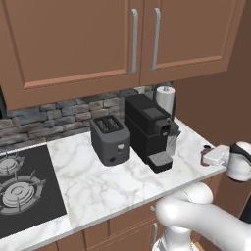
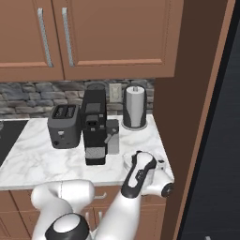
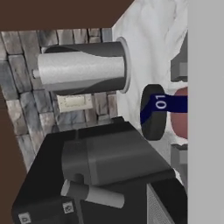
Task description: Place the drinks on the dining counter in a tight cluster.
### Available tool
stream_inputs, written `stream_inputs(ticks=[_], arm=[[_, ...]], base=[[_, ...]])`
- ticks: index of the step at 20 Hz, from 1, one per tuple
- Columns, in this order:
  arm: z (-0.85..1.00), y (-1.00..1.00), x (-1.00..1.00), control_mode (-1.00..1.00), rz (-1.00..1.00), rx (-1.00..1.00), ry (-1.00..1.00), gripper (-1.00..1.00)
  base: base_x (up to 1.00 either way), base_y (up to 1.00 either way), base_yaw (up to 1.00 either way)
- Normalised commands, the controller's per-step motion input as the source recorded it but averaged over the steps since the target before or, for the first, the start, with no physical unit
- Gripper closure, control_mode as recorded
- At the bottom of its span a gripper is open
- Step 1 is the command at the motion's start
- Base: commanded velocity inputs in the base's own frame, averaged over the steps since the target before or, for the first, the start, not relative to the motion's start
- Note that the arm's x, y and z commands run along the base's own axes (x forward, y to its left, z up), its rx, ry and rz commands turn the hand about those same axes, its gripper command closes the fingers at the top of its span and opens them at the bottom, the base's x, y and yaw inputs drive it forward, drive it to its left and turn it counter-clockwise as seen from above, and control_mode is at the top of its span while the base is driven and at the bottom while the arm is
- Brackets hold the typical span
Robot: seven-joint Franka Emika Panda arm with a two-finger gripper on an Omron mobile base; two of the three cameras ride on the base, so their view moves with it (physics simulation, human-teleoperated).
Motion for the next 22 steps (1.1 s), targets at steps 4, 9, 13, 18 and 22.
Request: stream_inputs(ticks=[4,9,13,18,22], arm=[[0.37,0.01,-0.36,-1.00,0.08,0.00,-0.06,1.00],[0.44,0.18,-0.34,-1.00,0.10,0.00,-0.07,1.00],[0.44,0.17,-0.41,-1.00,0.06,0.00,-0.08,1.00],[0.38,0.16,-0.46,-1.00,0.00,0.03,0.00,1.00],[0.39,0.12,-0.47,-1.00,0.00,0.00,0.00,1.00]], base=[[0.00,0.00,0.00],[0.00,0.00,0.00],[0.00,0.00,0.00],[0.00,0.00,0.00],[0.00,0.00,0.00]])
